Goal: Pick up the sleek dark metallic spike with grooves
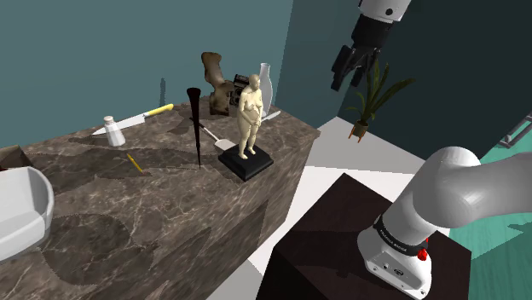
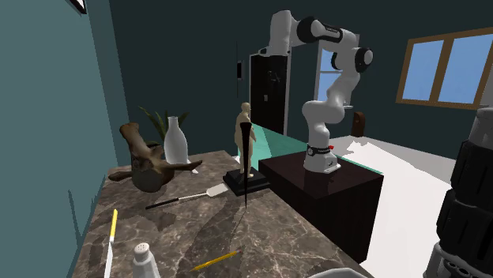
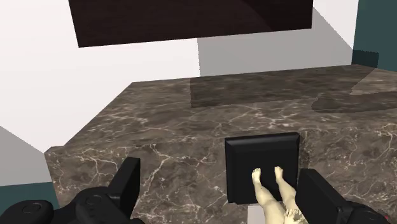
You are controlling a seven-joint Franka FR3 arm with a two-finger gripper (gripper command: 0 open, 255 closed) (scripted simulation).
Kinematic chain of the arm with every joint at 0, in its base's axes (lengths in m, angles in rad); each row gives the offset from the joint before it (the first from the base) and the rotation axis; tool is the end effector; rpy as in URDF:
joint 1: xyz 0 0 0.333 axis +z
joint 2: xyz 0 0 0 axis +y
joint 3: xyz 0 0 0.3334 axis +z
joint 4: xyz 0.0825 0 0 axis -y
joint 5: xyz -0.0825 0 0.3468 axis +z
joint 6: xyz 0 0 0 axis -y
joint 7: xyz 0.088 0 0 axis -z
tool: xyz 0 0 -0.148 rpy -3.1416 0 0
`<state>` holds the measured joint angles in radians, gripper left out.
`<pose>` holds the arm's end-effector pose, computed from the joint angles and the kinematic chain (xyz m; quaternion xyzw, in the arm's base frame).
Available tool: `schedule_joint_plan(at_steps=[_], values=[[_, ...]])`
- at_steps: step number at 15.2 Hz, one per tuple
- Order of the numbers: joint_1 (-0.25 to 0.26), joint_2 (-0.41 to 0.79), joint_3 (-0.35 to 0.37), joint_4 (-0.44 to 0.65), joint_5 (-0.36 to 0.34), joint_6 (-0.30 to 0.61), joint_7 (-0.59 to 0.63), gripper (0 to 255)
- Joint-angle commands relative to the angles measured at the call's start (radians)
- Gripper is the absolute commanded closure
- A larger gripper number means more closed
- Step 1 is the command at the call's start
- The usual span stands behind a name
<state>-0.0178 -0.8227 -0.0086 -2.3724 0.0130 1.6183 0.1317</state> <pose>0.2546 -0.0056 0.5685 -0.9963 0.0777 -0.0337 0.0115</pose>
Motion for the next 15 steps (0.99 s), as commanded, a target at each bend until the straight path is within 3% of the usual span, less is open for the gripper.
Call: schedule_joint_plan(at_steps=[1,8,15], values=[[0.000,0.000,0.000,0.000,0.000,0.000,0.000,0],[0.025,0.225,0.116,0.137,0.056,0.077,0.140,0],[0.035,0.474,0.219,0.335,0.060,0.116,0.281,0]])
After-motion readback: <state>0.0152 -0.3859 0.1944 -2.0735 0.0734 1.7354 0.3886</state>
